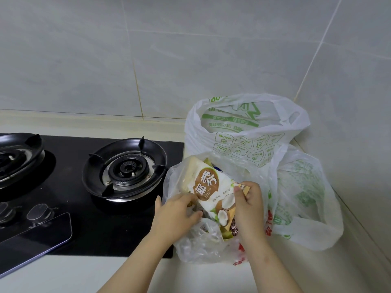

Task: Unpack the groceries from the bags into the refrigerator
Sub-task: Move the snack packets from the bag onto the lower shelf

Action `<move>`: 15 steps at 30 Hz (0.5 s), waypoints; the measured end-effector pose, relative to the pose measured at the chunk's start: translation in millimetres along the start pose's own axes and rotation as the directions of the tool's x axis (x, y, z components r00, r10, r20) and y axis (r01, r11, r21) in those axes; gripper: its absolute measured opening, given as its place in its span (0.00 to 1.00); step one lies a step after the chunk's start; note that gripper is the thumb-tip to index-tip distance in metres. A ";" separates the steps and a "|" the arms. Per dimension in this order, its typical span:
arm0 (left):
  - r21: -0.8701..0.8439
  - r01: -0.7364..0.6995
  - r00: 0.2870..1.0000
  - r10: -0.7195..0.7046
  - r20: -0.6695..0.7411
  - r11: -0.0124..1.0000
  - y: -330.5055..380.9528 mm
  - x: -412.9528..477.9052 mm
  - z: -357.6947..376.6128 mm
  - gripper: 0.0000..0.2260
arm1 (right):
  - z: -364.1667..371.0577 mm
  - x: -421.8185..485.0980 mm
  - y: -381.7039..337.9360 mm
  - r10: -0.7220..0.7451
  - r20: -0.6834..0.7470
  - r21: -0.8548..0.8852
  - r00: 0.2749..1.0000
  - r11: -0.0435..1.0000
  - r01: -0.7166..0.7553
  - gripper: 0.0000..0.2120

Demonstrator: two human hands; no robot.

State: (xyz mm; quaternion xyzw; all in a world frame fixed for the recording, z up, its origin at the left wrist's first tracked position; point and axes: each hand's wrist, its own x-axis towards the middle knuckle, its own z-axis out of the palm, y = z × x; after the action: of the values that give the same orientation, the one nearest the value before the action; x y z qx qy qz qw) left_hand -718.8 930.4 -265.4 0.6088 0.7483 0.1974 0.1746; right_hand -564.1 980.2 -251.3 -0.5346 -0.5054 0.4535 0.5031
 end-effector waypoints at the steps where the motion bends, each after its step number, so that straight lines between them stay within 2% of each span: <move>1: 0.004 0.018 1.000 -0.018 0.006 1.000 0.1 0.5 0.8 0.14 | -1.2 1.3 -1.5 0.006 -0.020 0.025 1.000 1.000 -0.005 0.03; 4: -0.005 0.044 0.999 -0.044 -0.012 0.999 2.9 1.9 3.8 0.11 | -3.0 5.3 -3.6 0.056 -0.076 0.088 0.996 0.995 -0.049 0.02; 8: -0.042 0.059 0.995 -0.063 -0.079 0.997 11.1 4.0 4.8 0.11 | -5.3 10.1 2.3 0.085 -0.167 0.111 0.982 0.992 -0.067 0.07; 13: -0.120 0.075 0.974 -0.099 -0.204 0.990 21.8 6.8 2.1 0.08 | -11.3 12.3 -2.0 0.130 -0.225 0.187 0.966 0.978 -0.088 0.04; 15: -0.147 0.063 0.968 -0.096 -0.233 0.987 27.3 8.6 -0.5 0.08 | -11.7 12.5 -4.9 0.162 -0.236 0.213 0.958 0.971 -0.111 0.06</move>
State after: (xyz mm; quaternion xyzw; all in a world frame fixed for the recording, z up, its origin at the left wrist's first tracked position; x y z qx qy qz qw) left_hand -697.8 943.7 -251.3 0.5366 0.7721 0.3135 0.1329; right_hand -551.9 991.6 -245.2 -0.5691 -0.3518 0.4636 0.5809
